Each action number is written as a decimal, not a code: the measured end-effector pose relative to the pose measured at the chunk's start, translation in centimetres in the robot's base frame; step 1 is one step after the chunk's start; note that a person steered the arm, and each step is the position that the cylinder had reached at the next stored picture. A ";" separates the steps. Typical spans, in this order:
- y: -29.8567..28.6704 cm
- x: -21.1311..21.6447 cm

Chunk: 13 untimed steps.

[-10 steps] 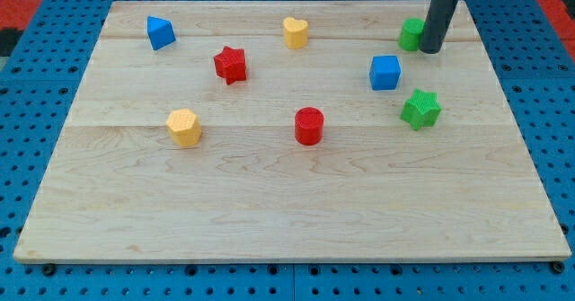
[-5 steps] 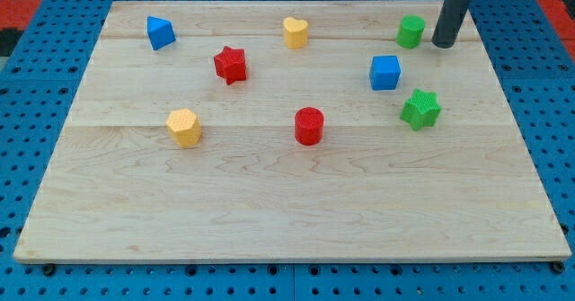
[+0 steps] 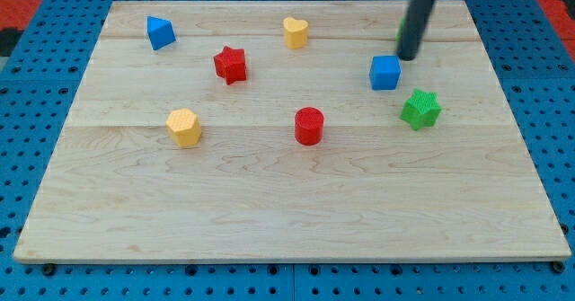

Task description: Push red star into yellow hexagon to the left bottom

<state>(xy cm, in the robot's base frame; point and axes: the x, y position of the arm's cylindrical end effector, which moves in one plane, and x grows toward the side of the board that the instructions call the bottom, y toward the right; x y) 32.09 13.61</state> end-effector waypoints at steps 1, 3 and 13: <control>-6.1 1.6; -15.2 1.6; -16.0 -0.4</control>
<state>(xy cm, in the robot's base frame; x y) 31.72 -2.36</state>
